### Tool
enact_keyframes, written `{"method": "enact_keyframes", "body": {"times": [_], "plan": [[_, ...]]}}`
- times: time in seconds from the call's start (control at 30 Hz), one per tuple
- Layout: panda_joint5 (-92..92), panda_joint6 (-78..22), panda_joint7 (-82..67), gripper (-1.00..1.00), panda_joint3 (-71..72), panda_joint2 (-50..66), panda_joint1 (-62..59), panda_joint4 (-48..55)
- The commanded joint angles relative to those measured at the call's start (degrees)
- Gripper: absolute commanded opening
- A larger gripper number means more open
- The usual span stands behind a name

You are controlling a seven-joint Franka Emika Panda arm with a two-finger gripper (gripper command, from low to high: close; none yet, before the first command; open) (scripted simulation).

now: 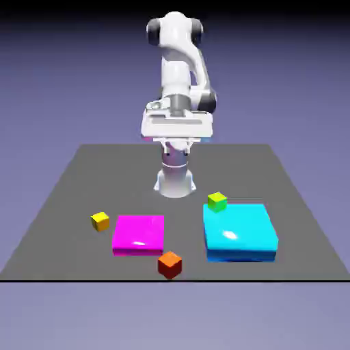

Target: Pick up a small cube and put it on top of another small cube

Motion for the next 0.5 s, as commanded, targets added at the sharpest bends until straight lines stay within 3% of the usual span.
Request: {"method": "enact_keyframes", "body": {"times": [0.0,0.47], "plan": [[-1.1,-1.0,-1.7,0.0,-2.1,1.9,0.8,0.4],[-16.3,-15.7,-25.7,0.0,-31.1,29.2,12.1,6.4]]}}
